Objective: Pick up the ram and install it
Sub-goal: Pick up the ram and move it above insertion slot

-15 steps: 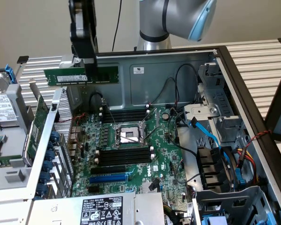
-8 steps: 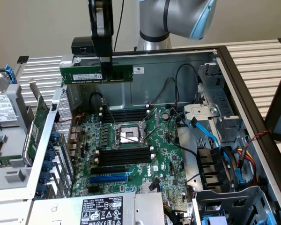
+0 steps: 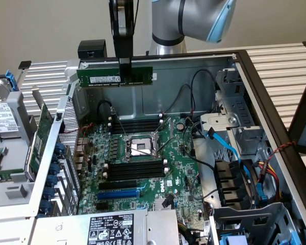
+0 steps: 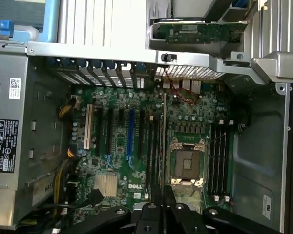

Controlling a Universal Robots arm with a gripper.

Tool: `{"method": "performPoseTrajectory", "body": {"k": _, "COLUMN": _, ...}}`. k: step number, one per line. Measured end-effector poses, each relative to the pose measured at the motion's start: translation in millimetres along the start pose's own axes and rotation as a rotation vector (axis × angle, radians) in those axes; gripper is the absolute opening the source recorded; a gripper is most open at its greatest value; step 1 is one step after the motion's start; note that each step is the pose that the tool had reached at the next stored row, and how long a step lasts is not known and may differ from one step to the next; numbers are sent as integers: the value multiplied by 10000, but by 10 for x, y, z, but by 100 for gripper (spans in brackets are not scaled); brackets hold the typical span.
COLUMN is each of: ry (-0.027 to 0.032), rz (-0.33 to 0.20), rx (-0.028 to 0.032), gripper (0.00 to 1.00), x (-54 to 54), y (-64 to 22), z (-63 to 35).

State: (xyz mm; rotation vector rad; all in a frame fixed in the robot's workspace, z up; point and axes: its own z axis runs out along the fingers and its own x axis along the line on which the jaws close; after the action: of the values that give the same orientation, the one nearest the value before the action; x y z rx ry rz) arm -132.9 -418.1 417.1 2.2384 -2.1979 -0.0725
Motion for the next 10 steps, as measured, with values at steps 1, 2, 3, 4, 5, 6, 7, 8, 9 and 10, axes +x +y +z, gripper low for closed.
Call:
{"method": "performPoseTrajectory", "body": {"k": 1, "ry": 0, "rz": 0, "rx": 0, "gripper": 13, "x": -23, "y": -12, "z": 7}}
{"method": "performPoseTrajectory", "body": {"k": 2, "ry": -1, "rz": 0, "rx": 0, "gripper": 13, "x": -48, "y": -26, "z": 15}}
{"method": "performPoseTrajectory", "body": {"k": 3, "ry": 0, "rz": 0, "rx": 0, "gripper": 13, "x": -73, "y": -39, "z": 22}}
{"method": "performPoseTrajectory", "body": {"k": 4, "ry": 0, "rz": 0, "rx": 0, "gripper": 13, "x": -99, "y": -53, "z": 29}}
{"method": "performPoseTrajectory", "body": {"k": 5, "ry": -1, "rz": 1, "rx": 1, "gripper": 13, "x": -125, "y": -63, "z": 37}}
{"method": "performPoseTrajectory", "body": {"k": 6, "ry": 0, "rz": 1, "rx": 1, "gripper": 13, "x": -153, "y": -74, "z": 44}}
{"method": "performPoseTrajectory", "body": {"k": 7, "ry": 0, "rz": 0, "rx": 5, "gripper": 13, "x": -175, "y": -81, "z": 52}}
{"method": "performPoseTrajectory", "body": {"k": 8, "ry": 0, "rz": 0, "rx": 18, "gripper": 13, "x": -192, "y": -86, "z": 60}}
{"method": "performPoseTrajectory", "body": {"k": 9, "ry": 1, "rz": -1, "rx": 35, "gripper": 13, "x": -201, "y": -90, "z": 66}}
{"method": "performPoseTrajectory", "body": {"k": 10, "ry": 1, "rz": -1, "rx": 57, "gripper": 13, "x": -208, "y": -94, "z": 73}}
